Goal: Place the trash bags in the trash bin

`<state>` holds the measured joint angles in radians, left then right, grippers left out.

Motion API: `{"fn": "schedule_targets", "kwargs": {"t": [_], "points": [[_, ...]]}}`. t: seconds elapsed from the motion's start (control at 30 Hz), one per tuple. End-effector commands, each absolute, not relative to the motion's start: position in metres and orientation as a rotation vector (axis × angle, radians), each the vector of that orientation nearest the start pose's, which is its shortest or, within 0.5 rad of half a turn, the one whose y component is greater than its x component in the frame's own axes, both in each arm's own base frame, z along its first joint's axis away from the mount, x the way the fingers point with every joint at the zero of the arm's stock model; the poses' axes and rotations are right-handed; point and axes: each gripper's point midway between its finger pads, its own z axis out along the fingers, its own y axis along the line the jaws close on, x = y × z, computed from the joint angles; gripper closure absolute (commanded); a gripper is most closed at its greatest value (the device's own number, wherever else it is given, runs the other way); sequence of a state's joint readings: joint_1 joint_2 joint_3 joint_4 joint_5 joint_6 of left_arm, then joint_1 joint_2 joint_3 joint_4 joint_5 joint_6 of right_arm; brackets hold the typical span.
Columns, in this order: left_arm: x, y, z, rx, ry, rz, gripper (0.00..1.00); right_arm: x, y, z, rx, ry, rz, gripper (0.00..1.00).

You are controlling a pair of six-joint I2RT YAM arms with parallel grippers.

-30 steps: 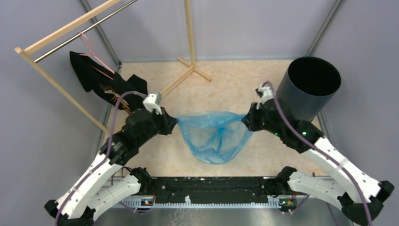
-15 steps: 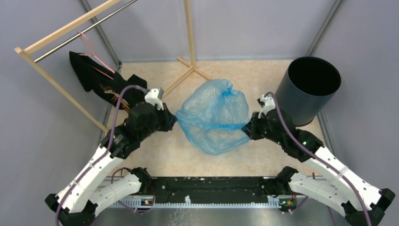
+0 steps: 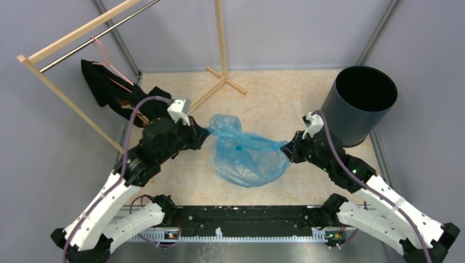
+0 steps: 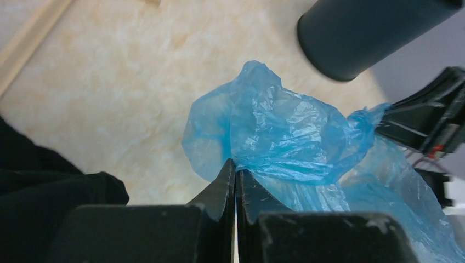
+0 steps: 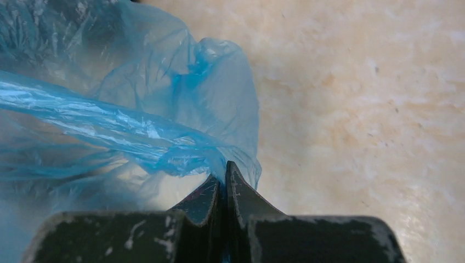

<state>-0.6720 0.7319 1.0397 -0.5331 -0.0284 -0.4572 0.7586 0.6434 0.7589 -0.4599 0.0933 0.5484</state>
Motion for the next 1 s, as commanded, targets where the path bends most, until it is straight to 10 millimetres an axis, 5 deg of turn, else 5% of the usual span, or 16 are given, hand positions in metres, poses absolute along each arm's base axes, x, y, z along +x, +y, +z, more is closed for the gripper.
{"fn": "schedule_targets", "kwargs": {"t": [0.0, 0.13, 0.2, 0.27, 0.43, 0.6, 0.77, 0.97], "points": [[0.213, -0.177, 0.309, 0.255, 1.980, -0.635, 0.98, 0.198, 0.181, 0.266, -0.122, 1.958, 0.717, 1.00], [0.211, -0.177, 0.365, 0.315, 1.881, -0.647, 0.93, 0.204, 0.168, 0.330, -0.127, 1.812, 0.682, 0.99], [0.210, -0.175, 0.383, 0.310, 1.843, -0.653, 0.90, 0.205, 0.165, 0.341, -0.119, 1.776, 0.677, 0.98], [0.209, -0.174, 0.383, 0.301, 1.836, -0.659, 0.88, 0.212, 0.159, 0.330, -0.054, 1.783, 0.643, 0.96], [0.214, -0.174, 0.349, 0.243, 1.906, -0.644, 0.88, 0.223, 0.147, 0.289, 0.134, 1.849, 0.581, 0.96], [0.215, -0.168, 0.326, 0.225, 1.999, -0.584, 0.48, 0.227, 0.126, 0.260, 0.249, 1.913, 0.446, 0.99], [0.181, -0.181, 0.285, 0.334, 2.109, -0.727, 0.06, 0.229, 0.124, 0.261, 0.262, 1.887, 0.444, 0.97], [0.136, -0.213, 0.221, 0.300, 2.161, -1.129, 0.02, 0.240, 0.141, 0.259, 0.262, 1.878, 0.493, 0.95]]}}
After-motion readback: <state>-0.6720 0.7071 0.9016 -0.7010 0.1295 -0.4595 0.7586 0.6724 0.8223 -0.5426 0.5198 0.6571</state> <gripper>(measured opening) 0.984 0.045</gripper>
